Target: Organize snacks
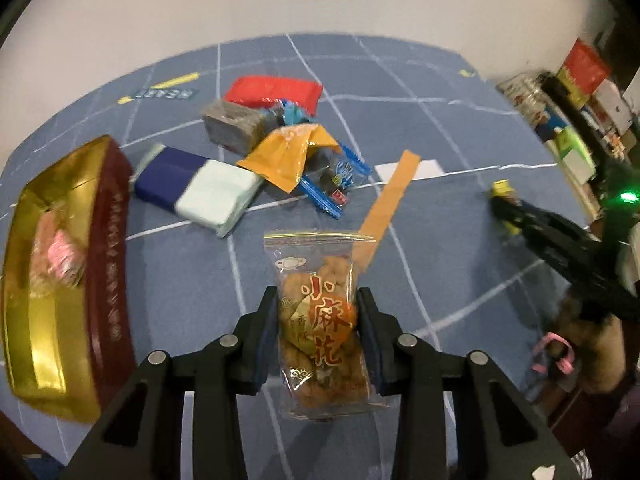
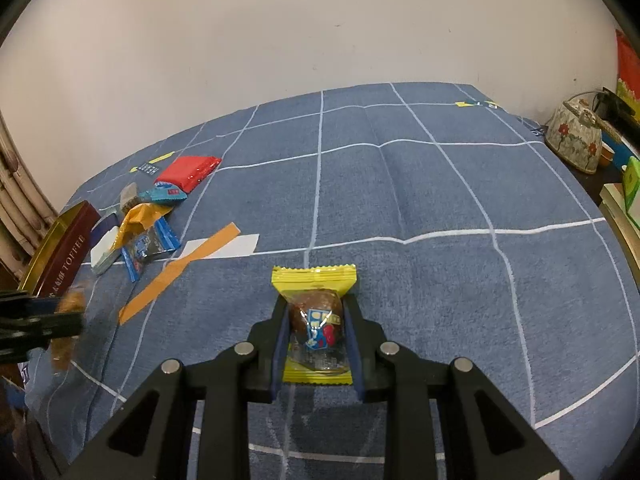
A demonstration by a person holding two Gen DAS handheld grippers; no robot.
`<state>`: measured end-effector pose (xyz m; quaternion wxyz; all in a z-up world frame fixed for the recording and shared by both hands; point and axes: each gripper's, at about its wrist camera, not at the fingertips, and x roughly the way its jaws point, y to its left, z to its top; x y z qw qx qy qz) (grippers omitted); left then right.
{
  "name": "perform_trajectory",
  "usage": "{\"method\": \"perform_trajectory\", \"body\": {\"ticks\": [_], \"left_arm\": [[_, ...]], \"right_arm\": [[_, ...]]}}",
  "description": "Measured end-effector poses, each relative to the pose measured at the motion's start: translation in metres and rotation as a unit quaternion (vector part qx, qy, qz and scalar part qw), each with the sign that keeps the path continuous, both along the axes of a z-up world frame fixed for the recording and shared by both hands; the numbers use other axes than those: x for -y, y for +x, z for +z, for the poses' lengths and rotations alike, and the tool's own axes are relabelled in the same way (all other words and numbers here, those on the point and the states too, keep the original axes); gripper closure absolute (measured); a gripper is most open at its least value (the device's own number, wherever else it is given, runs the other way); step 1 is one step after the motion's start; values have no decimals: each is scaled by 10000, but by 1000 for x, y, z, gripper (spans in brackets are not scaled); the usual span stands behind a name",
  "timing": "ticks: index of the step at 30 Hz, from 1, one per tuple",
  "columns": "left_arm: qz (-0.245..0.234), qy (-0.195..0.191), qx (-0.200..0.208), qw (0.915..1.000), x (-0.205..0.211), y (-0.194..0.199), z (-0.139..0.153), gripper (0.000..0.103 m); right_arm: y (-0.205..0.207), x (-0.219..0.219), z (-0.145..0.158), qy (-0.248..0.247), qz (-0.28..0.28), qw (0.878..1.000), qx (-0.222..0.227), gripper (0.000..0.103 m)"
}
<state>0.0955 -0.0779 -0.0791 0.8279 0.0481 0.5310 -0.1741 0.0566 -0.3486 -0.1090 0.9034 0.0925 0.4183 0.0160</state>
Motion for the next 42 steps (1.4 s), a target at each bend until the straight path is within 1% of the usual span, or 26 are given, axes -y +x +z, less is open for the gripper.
{"method": "perform_trajectory", "body": {"ticks": [1,5,10,14,18,30,35,42], "left_arm": [[20,-87,24,10000,-6,-6,6,69],[113,-198,32,9997,-24,-16,25,69],[335,-174,222,9990,-47,-33,47,68],[517,-74,508,9973,-65,-43,62,68],[670,-8,666,9955,-82,-44,70,68],[1342,15,832,9875,-144,-29,76,68],[1587,67,849,9836,-166,-22,73,68],[1854,152,798,9793,-190,-14,62,68]], "right_arm": [[0,0,0,-17,0,10000,-2,78],[0,-1,0,-78,-37,10000,-2,78],[0,-4,1,-195,-63,9998,-14,78],[0,-6,1,-302,-73,9995,-30,78],[1,-8,1,-384,-83,9992,-46,78],[2,-16,0,-651,-101,9978,-89,78],[2,-19,0,-737,-105,9972,-101,78],[3,-22,-1,-836,-121,9964,-114,78]]}}
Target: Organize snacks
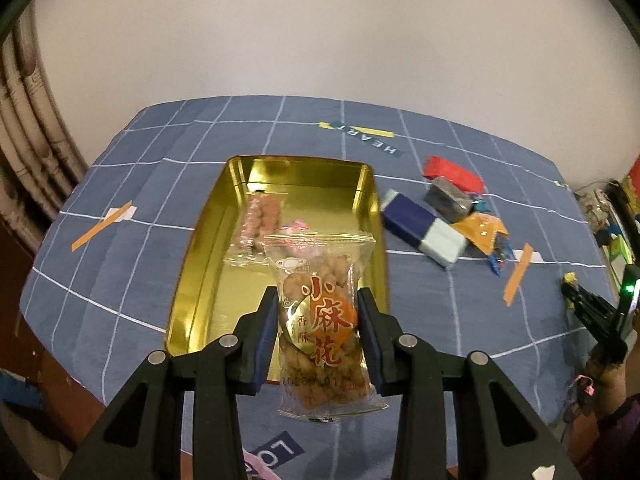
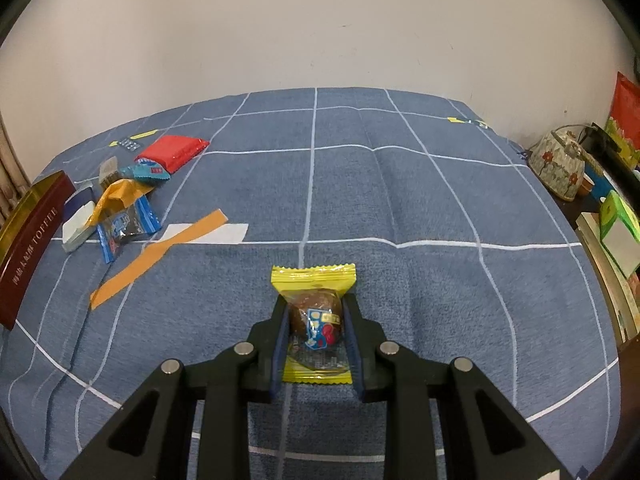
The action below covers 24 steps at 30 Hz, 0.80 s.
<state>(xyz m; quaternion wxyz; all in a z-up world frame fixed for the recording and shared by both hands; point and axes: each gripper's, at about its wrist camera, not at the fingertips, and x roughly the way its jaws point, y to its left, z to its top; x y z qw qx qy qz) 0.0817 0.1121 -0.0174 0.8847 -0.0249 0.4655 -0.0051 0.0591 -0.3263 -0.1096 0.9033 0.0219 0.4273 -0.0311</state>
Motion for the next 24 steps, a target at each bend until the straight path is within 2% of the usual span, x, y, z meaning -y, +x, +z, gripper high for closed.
{"method": "perform_trajectory", "body": {"ticks": [9,13,24], "left_arm": [[169,-81,-154,9997,-35,14,-19,68],[251,-262,-347,9987,-51,23,-34,68],[357,-148,-482,9981,-61,33,-54,68]], "right_arm": [[0,-3,0,-63,-19,10000,-7,78],[0,-3,0,-60,-19,10000,-4,78],[0,-2,0,-40,-34,10000,1,78]]}}
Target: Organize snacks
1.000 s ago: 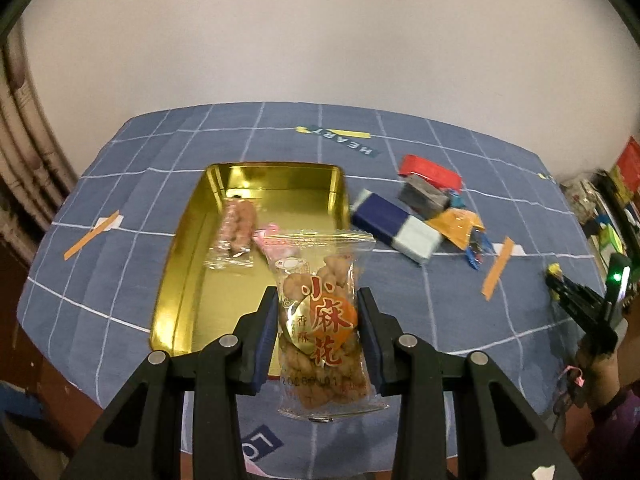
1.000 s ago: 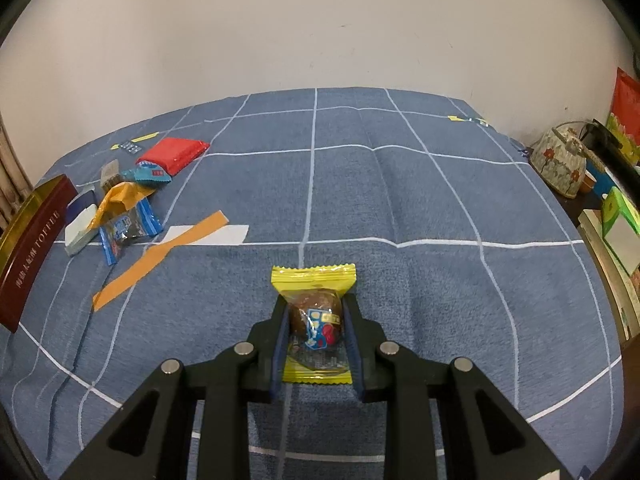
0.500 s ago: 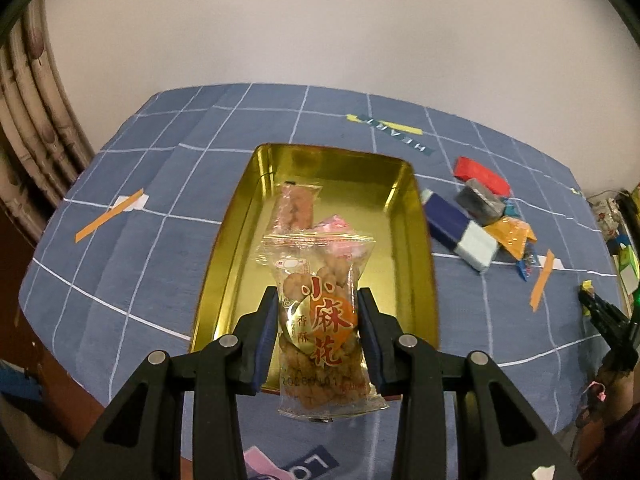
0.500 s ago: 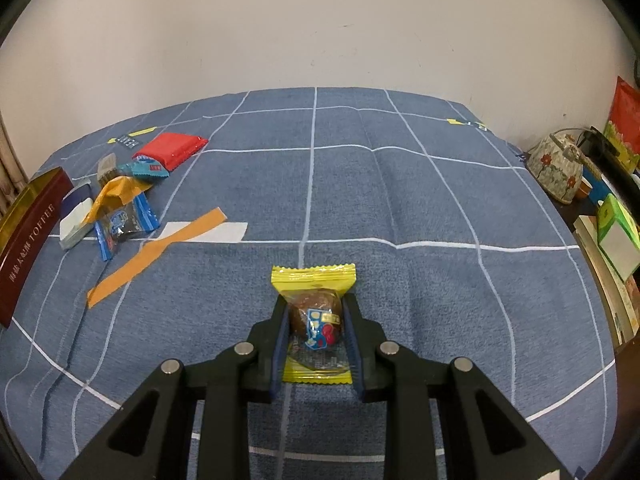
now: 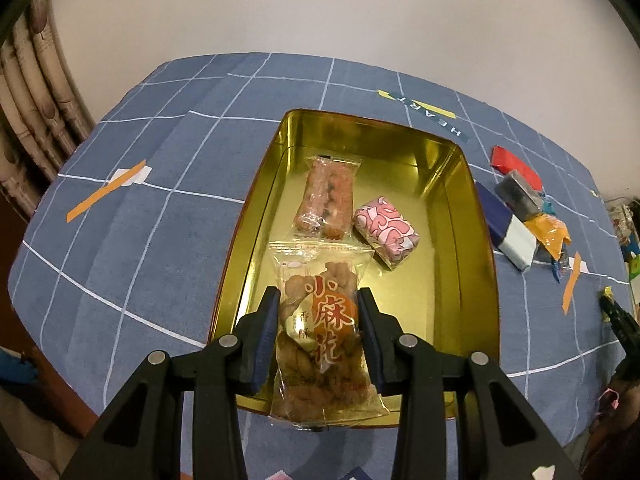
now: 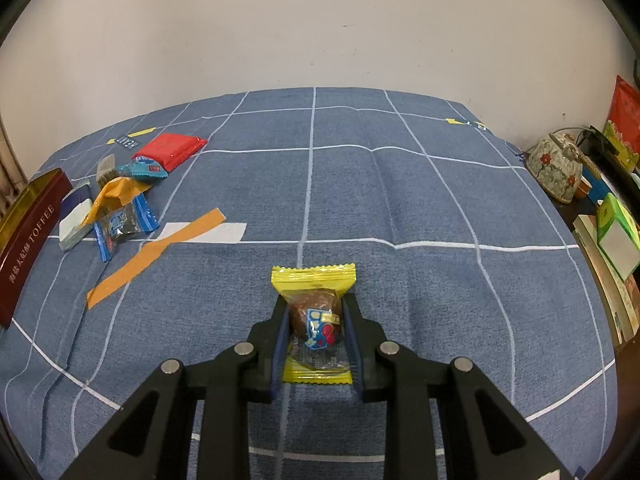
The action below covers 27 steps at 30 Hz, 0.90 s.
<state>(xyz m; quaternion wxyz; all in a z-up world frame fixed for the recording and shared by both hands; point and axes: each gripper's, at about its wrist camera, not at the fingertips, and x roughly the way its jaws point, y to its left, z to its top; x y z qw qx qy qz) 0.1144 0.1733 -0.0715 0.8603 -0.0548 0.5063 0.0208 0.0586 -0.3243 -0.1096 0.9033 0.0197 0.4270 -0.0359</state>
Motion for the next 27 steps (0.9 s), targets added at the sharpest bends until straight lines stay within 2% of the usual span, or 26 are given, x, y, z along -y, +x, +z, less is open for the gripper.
{"method": "perform_trajectory", "body": {"ticks": [9,20,22,23,27], "left_arm": [[76,-53,-86,9999,-7,4,-8,68],[200,-57,125,9997,-9,4,-4,67],[245,-90,153,9995,-11,4,-2,54],[261,-98,182,9994,-11,3,-1,51],[242,-44,252,9994,-10,2,2,48]], "right_arm": [[0,0,0,8,20,10000,25,78],[0,0,0,10,22,10000,28,78],[0,0,0,6,24,10000,28,78],[0,0,0,8,24,10000,29,78],[0,0,0,8,25,10000,30,78]]}}
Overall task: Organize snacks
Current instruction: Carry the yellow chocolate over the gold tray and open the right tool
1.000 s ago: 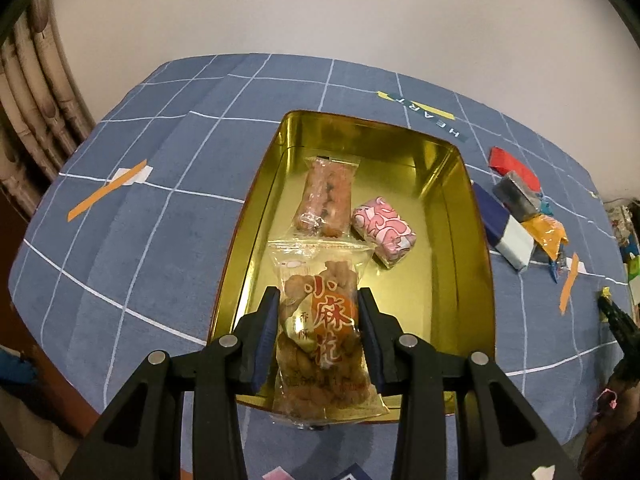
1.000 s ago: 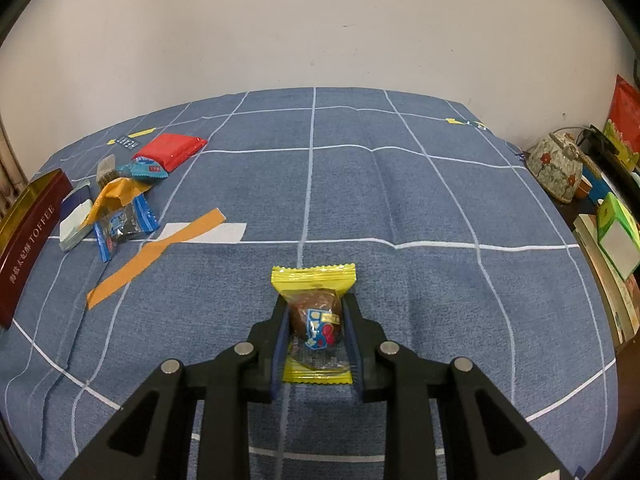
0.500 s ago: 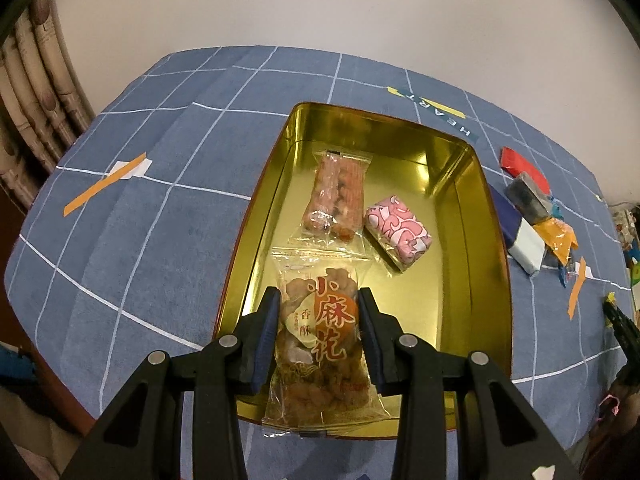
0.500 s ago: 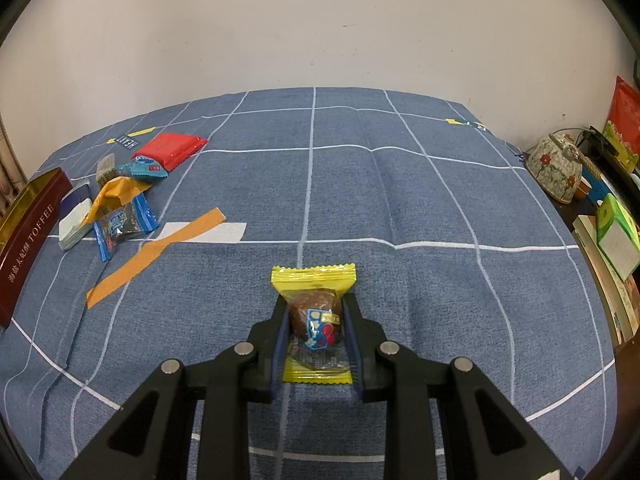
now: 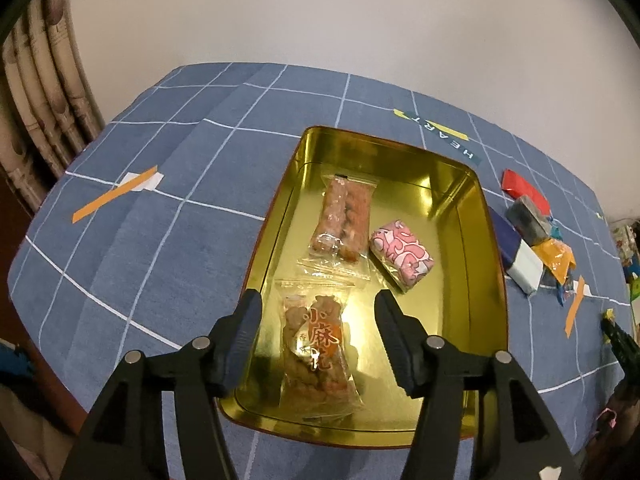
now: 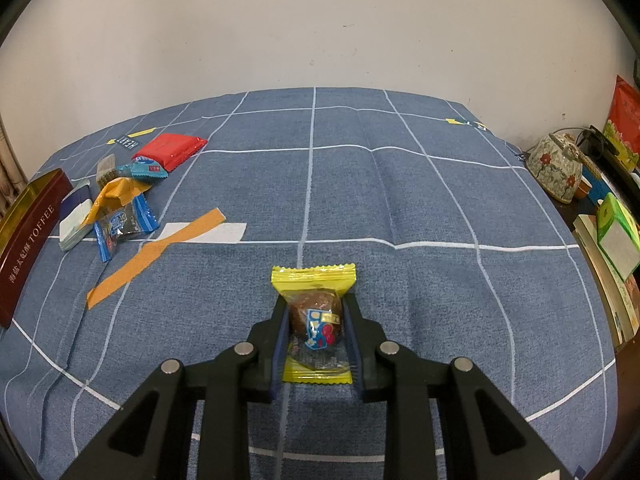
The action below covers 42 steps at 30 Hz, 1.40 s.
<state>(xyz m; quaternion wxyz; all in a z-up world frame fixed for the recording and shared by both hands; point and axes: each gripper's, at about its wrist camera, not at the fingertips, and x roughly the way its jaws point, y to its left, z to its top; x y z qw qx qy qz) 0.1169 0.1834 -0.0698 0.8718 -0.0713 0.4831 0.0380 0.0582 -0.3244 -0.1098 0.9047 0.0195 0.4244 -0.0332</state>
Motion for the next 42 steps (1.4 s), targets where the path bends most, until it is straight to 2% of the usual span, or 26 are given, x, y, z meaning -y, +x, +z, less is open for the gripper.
{"method": "perform_trajectory", "body": {"ticks": [3,5,6,7,9,10,12,14,19,23,25,26,28,29,33,37,39,42], "left_arm": [[26,-63,8,10000,0,-1,2,43],[111,-60,-26,9999,-1,-4,5,33],[165,-43,-77,9998,-1,-5,7,23],[187,-44,-82,9998,0,-8,11,21],[216,-54,102,9997,2,-16,25,19],[216,-81,206,9995,4,-21,35,9],[204,-290,336,9988,6,-28,49,1],[204,-526,537,9970,6,-41,64,1],[210,-428,893,9949,5,-73,81,1],[434,-890,960,9904,-15,-94,71,1],[506,-1297,701,9878,-28,-99,59,2],[489,-1281,587,9888,-31,-98,56,3],[485,-883,542,9934,-32,-96,57,12],[505,-699,556,9947,-30,-97,57,13],[743,-343,761,9937,-33,-102,68,12],[834,-24,956,9919,-37,-106,77,12],[856,207,1092,9901,-37,-108,80,12],[713,284,1129,9906,-35,-108,79,13]], "right_arm": [[0,0,0,-1,1,10000,0,78],[0,1,0,-4,2,10000,0,78],[0,0,0,-8,3,10000,-2,78],[0,1,0,-1,3,10000,0,78],[0,0,0,-28,5,10000,-4,78],[0,0,0,-39,5,10000,-7,78],[0,0,0,-35,5,10000,-9,78],[1,0,0,-54,7,10000,-15,78],[3,-3,3,-20,17,9999,-114,77],[4,-27,29,109,271,9995,122,77],[6,-49,45,199,530,9981,243,77],[9,-66,56,249,731,9965,325,77],[17,-102,78,355,1166,9916,440,77],[23,-124,91,417,1424,9877,494,77],[50,-205,115,592,2204,9725,468,77],[84,-280,118,747,2748,9582,271,77],[103,-309,109,770,2881,9545,10,77],[126,-344,93,701,2939,9527,-326,77]]}}
